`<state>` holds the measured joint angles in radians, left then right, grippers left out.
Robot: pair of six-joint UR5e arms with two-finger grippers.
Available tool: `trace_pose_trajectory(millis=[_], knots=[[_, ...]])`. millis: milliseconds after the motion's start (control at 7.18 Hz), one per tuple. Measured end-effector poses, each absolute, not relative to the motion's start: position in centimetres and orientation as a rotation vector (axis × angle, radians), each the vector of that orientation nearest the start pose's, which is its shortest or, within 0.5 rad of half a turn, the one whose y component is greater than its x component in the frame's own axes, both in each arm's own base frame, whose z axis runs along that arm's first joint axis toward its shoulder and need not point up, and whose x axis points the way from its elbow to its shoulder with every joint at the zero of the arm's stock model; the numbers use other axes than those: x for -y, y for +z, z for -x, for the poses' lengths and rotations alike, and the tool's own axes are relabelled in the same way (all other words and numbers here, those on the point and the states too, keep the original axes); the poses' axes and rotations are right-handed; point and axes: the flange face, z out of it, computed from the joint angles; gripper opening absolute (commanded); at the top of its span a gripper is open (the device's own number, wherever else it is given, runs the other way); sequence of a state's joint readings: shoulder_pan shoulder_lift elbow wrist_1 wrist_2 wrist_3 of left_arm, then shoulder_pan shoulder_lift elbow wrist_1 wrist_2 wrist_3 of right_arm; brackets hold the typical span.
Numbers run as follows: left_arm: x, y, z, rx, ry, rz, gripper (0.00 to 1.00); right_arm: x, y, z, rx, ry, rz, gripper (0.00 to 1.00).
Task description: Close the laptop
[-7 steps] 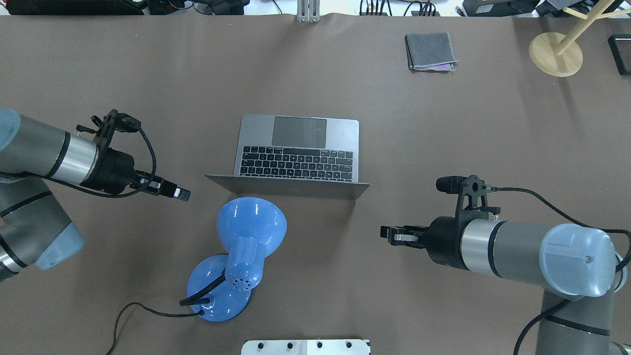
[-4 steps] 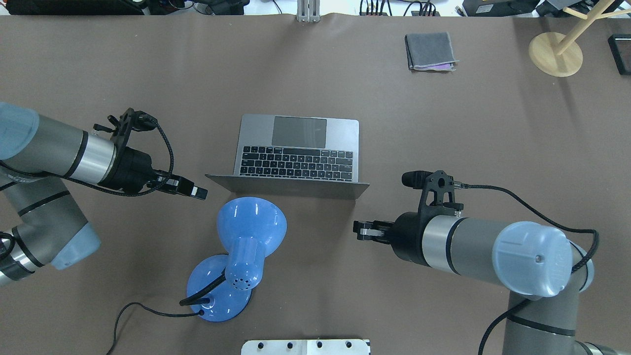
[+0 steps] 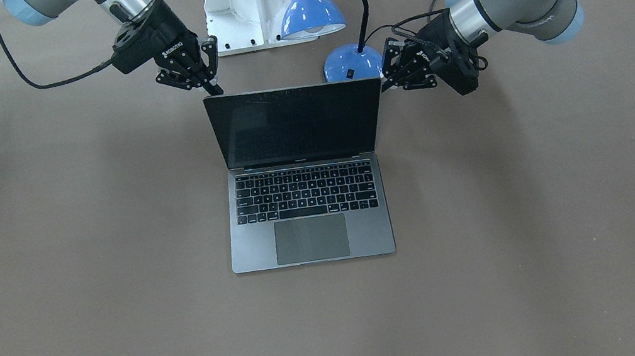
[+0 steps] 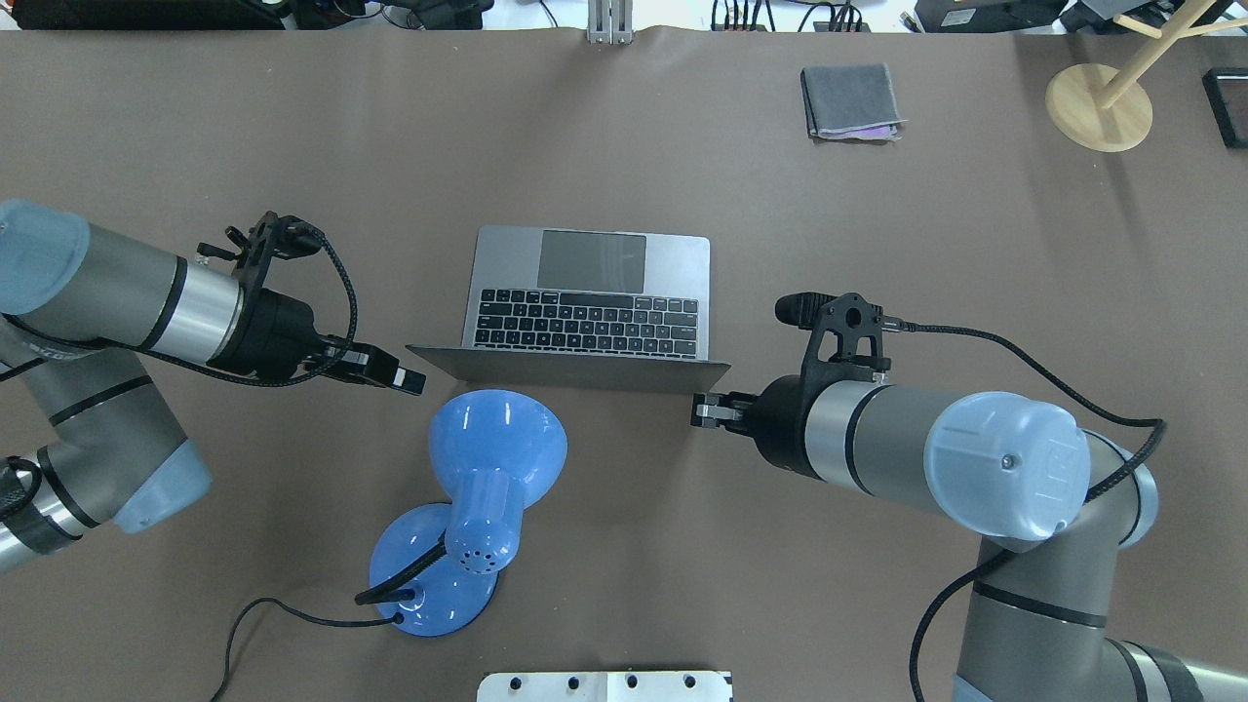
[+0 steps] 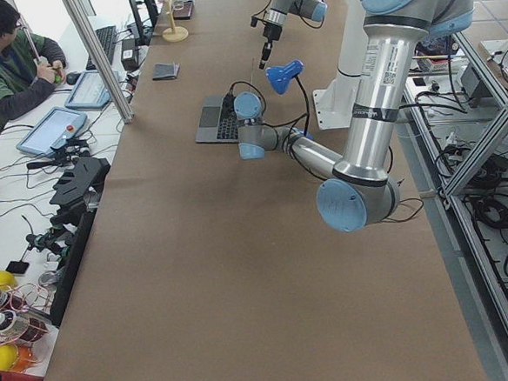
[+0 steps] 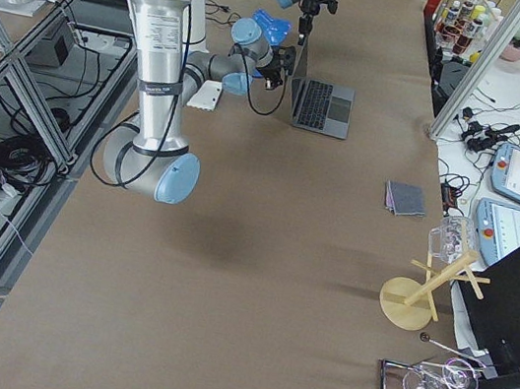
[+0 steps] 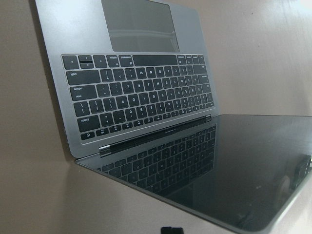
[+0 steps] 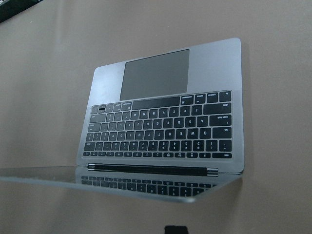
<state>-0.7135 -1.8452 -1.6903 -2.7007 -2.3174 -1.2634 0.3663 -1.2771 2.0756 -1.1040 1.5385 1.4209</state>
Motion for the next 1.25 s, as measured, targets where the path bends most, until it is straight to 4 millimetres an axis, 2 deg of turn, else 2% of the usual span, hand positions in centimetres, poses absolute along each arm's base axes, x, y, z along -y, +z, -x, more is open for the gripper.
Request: trace_pose_trajectory(millis=[418, 975, 1254], knots=[[41.0, 30.1, -37.4, -1.569, 0.206, -0.149, 0.00, 32.8, 21.8, 43.3, 1.211, 0.230, -0.364, 0.00], [41.0, 29.7, -37.4, -1.575, 0.210, -0.143, 0.00, 34.7, 21.7, 41.9, 1.206, 0.264, -0.389, 0.00], [41.5, 29.2, -37.4, -1.576, 0.206, -0.156, 0.00, 36.7, 21.3, 42.3, 1.198, 0.288, -0.405, 0.00]])
